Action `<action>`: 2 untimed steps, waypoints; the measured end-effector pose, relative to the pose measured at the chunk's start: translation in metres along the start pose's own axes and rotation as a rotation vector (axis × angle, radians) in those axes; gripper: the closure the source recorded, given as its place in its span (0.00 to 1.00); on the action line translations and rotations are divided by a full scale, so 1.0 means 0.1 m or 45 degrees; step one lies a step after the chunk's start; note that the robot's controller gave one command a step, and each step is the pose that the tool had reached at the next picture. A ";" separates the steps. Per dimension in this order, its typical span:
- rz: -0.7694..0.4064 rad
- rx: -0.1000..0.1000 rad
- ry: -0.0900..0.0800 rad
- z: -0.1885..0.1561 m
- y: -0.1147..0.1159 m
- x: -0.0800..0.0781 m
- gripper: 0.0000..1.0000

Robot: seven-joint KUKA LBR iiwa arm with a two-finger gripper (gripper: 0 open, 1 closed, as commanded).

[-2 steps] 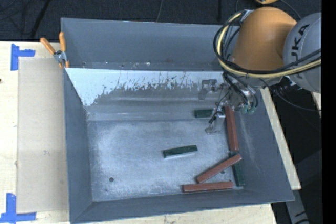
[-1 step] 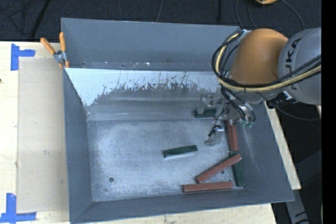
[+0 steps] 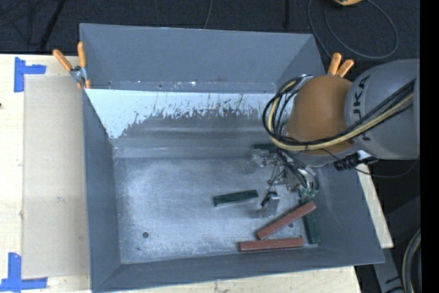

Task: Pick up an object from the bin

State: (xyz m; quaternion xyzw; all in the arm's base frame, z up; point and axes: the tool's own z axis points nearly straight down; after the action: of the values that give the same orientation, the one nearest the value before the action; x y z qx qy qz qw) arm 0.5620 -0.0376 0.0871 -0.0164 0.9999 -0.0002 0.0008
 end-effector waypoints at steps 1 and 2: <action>-0.225 -0.001 0.000 0.16 0.05 -0.06 1.00; -0.225 -0.001 0.000 0.17 0.05 -0.06 1.00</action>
Offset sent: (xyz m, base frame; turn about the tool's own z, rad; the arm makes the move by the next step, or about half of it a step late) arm 0.0000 0.0000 0.0000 0.0000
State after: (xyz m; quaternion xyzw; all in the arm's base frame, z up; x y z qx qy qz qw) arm 0.5682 -0.0324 0.0705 -0.1045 0.9945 0.0003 0.0008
